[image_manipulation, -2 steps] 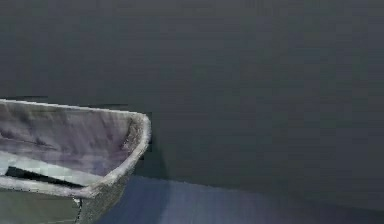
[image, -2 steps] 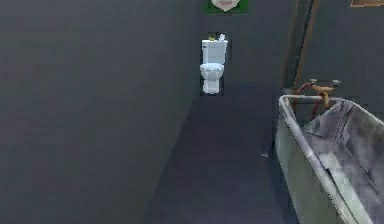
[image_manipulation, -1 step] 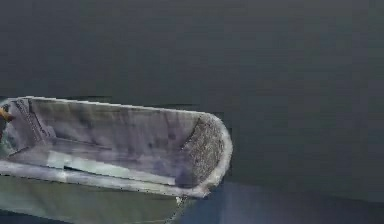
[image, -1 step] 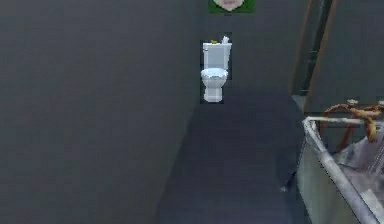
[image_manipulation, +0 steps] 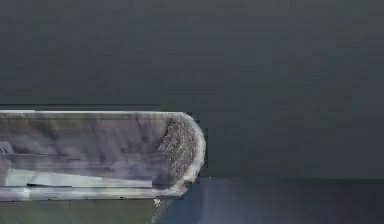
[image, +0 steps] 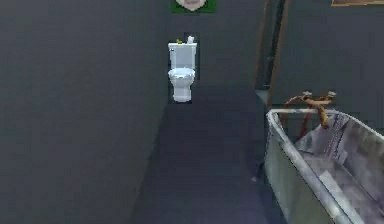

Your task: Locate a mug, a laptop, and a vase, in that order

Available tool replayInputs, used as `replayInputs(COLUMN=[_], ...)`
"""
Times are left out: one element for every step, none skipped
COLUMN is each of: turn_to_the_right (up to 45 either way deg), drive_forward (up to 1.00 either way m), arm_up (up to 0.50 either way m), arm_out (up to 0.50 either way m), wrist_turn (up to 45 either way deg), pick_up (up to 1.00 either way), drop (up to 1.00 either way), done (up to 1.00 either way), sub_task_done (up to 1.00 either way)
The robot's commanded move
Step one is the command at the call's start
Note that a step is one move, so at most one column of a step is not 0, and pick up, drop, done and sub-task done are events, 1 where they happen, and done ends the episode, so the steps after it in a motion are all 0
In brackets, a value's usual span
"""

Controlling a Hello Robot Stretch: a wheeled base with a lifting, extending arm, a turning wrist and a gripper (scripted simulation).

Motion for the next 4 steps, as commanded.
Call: replayInputs(turn_to_the_right=[0.0,0.0,30.0,0.0], drive_forward=[1.00,0.65,0.00,1.00], arm_up=[0.00,0.00,0.00,0.00], arm_out=[0.00,0.00,0.00,0.00], wrist_turn=[0.0,0.0,0.0,0.0], pick_up=[0.00,0.00,0.00,0.00], drop=[0.00,0.00,0.00,0.00], done=[0.00,0.00,0.00,0.00], sub_task_done=[0.00,0.00,0.00,0.00])
